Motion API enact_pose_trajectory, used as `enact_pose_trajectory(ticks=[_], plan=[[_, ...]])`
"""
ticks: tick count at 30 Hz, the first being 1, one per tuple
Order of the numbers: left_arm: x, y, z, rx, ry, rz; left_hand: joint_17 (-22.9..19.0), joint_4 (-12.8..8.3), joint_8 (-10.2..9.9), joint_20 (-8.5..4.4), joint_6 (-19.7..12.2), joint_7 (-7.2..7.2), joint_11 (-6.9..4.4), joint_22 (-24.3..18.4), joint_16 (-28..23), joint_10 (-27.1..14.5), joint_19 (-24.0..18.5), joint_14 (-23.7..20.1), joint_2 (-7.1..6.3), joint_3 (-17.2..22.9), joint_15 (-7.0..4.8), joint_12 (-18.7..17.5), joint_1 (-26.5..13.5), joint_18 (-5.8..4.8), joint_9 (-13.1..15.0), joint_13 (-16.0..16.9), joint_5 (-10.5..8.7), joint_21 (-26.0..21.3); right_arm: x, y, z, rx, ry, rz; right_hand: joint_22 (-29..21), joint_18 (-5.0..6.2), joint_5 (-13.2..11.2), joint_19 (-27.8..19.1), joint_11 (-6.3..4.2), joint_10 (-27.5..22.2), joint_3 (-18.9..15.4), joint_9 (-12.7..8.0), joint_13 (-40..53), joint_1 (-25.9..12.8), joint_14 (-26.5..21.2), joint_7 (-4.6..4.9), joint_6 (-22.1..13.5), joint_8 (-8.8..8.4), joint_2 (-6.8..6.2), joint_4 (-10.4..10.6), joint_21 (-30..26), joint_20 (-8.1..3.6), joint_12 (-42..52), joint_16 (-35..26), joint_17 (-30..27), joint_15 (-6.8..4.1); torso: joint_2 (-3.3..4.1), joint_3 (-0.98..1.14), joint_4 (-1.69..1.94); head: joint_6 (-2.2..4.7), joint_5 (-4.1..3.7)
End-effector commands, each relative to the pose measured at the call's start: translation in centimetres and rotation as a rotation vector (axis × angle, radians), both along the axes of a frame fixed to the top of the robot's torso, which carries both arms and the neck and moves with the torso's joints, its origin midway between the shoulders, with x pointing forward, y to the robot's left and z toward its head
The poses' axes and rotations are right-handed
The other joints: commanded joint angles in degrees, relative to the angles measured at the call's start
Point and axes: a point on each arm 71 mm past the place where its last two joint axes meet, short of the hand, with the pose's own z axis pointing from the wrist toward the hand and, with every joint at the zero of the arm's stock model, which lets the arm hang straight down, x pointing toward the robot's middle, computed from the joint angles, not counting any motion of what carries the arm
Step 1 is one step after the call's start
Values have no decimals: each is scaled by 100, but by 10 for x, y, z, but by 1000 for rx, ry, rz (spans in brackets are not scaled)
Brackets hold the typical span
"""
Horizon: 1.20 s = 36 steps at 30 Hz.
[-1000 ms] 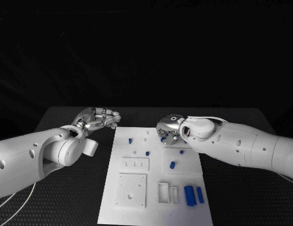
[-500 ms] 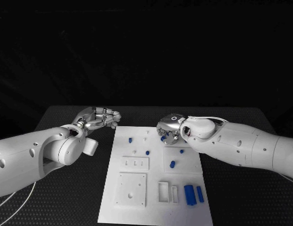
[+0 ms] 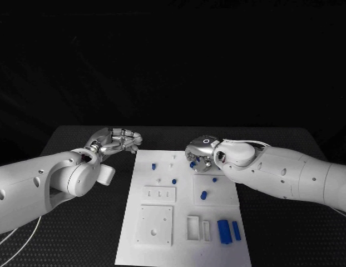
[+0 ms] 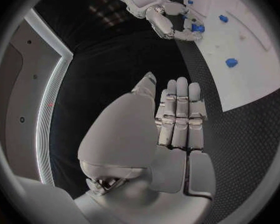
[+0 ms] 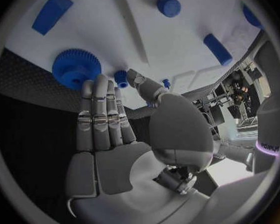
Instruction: Assemble the parts on the task board
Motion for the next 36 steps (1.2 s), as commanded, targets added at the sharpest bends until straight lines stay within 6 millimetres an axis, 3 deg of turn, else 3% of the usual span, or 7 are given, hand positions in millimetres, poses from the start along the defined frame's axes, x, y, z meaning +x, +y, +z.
enact_pose_trajectory(ticks=[1,9,16,28,36], plan=[[0,-2,1,-10,2,-15,8,4,-35,11,-6,17,36,122,-15,8,-41,8,-7,-30,7,-34,-74,59,-9,-10,5,29,-3,-5,-12,-44,40,-18,98,35,6,-7,-5,-31,-4,-5,-5,8,-1,0,-40,-37,-64,34,7,-4,-14,-20,10,5,4,-3,1,5,-4],[0,-2,1,-10,4,-17,10,3,-37,11,-7,18,37,122,-16,8,-42,8,-6,-27,7,-37,-79,60,-11,-10,5,31,-4,-2,-14,-59,68,-10,113,35,-14,72,-31,38,10,4,13,10,55,-21,28,-5,-23,67,95,-38,17,-1,40,-18,10,0,-5,-1,-3],[0,-3,1,-11,4,-20,13,4,-38,11,-8,18,37,121,-18,8,-43,8,3,-21,7,-40,-86,61,-12,-11,7,34,-4,0,-15,-67,75,-6,117,35,-59,154,-85,178,87,30,57,34,144,-71,155,53,95,126,241,-88,56,49,104,-67,13,1,-1,-15,-9],[0,-3,1,-11,5,-21,15,-2,-39,10,-8,17,36,121,-19,10,-47,8,1,-16,6,-42,-81,63,-13,-11,8,37,-5,2,-16,-83,55,5,133,35,-77,367,-266,606,464,171,225,168,335,-227,503,260,301,217,747,-242,202,446,398,-235,15,-5,-5,-29,-30],[0,-3,1,-11,5,-22,17,-6,-40,9,-8,17,36,121,-21,10,-50,7,-3,-12,5,-45,-74,64,-14,-11,9,38,-6,7,-14,-72,23,-5,129,35,-76,375,-326,732,573,258,333,126,336,-269,592,314,315,183,1127,-312,217,677,530,-299,16,-9,1,-21,-40]])
